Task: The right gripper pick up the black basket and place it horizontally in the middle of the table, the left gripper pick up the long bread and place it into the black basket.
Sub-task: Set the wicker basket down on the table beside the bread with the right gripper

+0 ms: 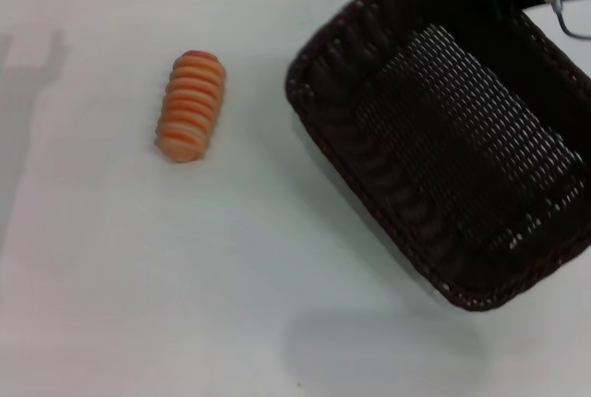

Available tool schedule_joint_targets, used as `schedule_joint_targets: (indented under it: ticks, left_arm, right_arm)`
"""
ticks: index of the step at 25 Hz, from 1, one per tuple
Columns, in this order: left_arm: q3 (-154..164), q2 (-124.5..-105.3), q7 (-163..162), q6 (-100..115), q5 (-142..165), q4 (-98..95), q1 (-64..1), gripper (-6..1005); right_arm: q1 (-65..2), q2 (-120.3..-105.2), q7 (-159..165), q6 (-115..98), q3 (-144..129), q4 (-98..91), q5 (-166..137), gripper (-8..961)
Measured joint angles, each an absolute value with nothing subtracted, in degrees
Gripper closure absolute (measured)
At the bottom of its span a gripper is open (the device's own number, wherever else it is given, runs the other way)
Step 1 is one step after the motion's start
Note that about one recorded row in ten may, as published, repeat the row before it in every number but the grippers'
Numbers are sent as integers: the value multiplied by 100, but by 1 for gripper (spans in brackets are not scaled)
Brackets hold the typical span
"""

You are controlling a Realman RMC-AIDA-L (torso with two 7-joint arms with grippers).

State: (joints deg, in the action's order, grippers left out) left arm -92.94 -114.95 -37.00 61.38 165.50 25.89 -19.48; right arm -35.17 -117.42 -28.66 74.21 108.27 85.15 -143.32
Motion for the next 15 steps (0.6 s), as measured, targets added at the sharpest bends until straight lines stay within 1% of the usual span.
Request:
schedule_joint_targets:
  ticks: [10,15]
  left_arm:
    - [-9303,-11560,-3700,6115,16549,2739,-1886,137]
    - [-9301,-11584,-3700,6090,16550,2837,-1855,137]
  right_arm:
    - [-4260,-11626,-3997,8317,11294,8498,-13294,777]
    - [-4708,-11600,-4129,8933,11442,8436,-12914,778]
